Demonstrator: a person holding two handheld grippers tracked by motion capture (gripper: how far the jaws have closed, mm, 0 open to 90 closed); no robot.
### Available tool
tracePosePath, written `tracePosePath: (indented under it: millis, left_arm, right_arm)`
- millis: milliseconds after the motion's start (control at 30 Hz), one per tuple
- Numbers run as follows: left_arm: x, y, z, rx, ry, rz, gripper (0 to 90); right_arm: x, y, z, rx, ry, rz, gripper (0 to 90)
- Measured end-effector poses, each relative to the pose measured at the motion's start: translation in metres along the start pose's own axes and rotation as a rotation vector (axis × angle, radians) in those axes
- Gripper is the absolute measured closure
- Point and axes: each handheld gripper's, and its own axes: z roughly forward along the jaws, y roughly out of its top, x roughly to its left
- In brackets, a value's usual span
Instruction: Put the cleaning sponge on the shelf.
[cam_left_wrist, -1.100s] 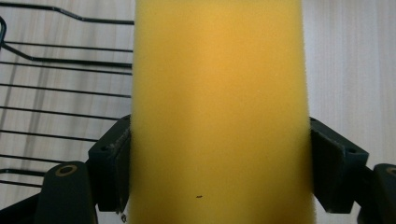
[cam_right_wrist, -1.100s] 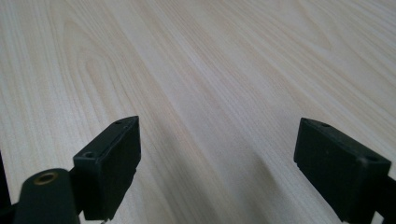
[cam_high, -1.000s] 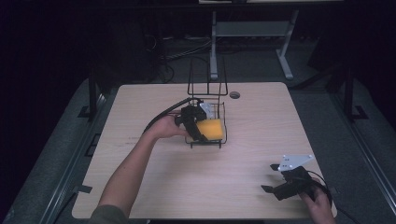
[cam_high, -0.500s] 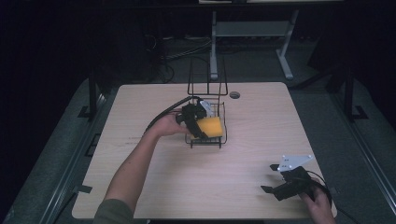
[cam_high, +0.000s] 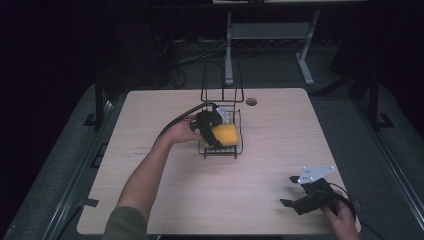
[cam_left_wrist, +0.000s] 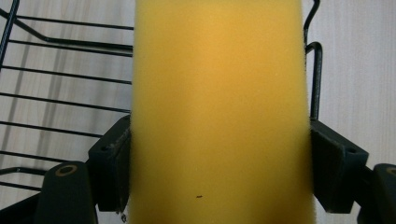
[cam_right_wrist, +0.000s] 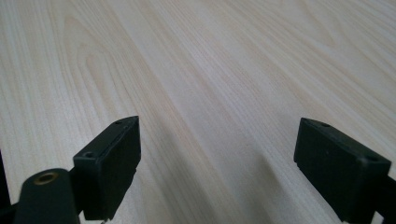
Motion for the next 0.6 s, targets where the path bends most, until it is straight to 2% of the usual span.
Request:
tracePosePath:
  millis: [600]
  left_arm:
    - [0.0063,-0.0039,0.0084,0.016,-0.019,-0.023,21.0]
  right_arm:
    - [-0.0002,-0.0004,0.0003,0.007,0.007,-0.004,14.5]
